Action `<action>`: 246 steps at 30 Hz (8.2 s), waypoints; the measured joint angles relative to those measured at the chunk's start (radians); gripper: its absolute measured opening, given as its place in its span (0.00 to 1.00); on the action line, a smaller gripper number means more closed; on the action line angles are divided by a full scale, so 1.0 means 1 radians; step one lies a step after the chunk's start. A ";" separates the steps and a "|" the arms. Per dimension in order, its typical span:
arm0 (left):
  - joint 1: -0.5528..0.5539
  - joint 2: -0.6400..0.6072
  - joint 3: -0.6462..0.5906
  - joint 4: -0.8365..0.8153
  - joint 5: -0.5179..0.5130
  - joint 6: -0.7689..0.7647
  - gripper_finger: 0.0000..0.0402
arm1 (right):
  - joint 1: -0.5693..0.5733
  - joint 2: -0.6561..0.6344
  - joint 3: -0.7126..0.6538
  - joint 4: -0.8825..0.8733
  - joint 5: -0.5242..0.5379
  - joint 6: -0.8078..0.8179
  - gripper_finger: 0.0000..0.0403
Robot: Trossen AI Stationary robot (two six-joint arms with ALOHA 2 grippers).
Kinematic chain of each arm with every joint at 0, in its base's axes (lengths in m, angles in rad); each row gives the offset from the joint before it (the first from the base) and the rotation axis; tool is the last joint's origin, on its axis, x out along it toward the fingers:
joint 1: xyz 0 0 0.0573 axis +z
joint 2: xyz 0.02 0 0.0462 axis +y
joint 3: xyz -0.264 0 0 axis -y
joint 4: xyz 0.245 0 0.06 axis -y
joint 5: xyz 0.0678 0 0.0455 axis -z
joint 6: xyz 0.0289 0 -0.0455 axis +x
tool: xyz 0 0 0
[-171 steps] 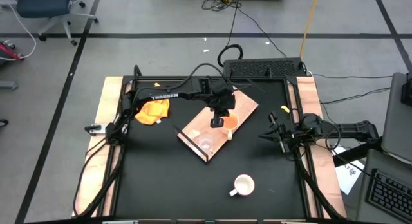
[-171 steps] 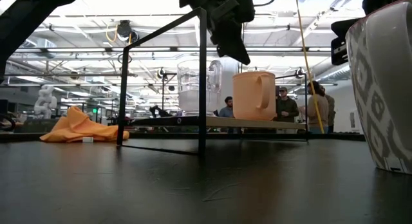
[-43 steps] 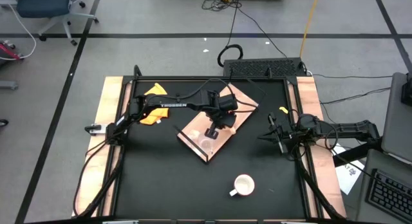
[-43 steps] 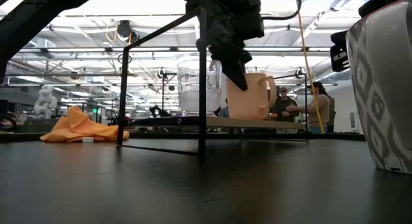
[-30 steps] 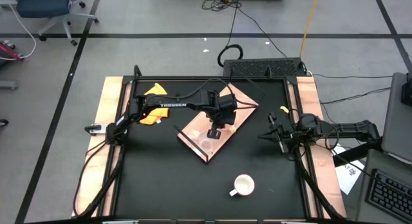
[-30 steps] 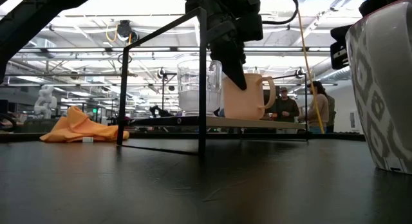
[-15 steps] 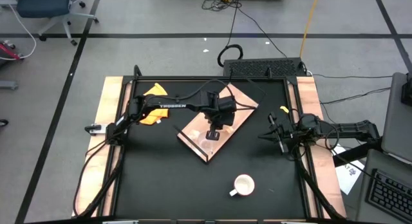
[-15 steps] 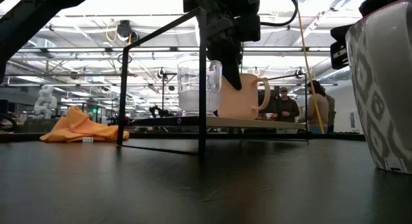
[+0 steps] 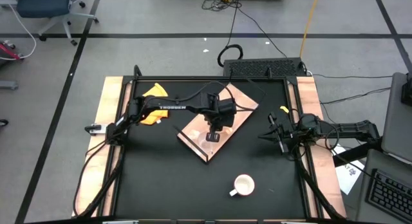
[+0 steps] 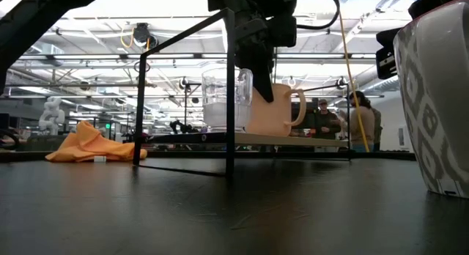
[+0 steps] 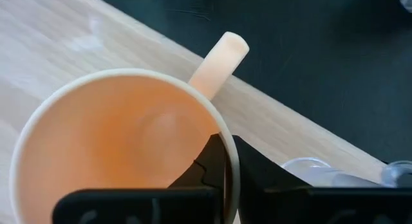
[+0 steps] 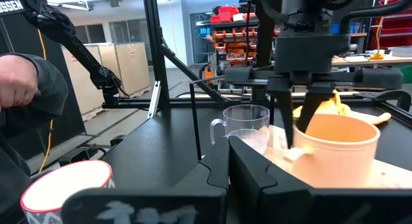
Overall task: Stack small to large cups/mugs on shelf
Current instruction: Put the orange mug on the shelf, then put the gray mug on the shelf
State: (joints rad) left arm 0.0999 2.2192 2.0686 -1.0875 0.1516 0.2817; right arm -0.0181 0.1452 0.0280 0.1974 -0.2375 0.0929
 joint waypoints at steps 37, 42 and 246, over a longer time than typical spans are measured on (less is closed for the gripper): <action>-0.021 0.008 -0.003 -0.017 0.009 -0.003 0.17 | 0.000 0.000 0.000 0.000 0.000 0.000 0.00; -0.023 0.007 -0.003 -0.016 0.008 0.001 0.17 | 0.000 0.000 0.000 -0.001 0.000 0.000 0.00; -0.578 -1.301 -1.302 0.777 -1.018 -0.405 0.00 | 0.000 0.019 0.000 -0.022 -0.001 0.011 0.00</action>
State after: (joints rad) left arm -0.4785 0.9181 0.7665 -0.3101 -0.8664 -0.1231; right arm -0.0177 0.1642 0.0280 0.1752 -0.2385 0.1036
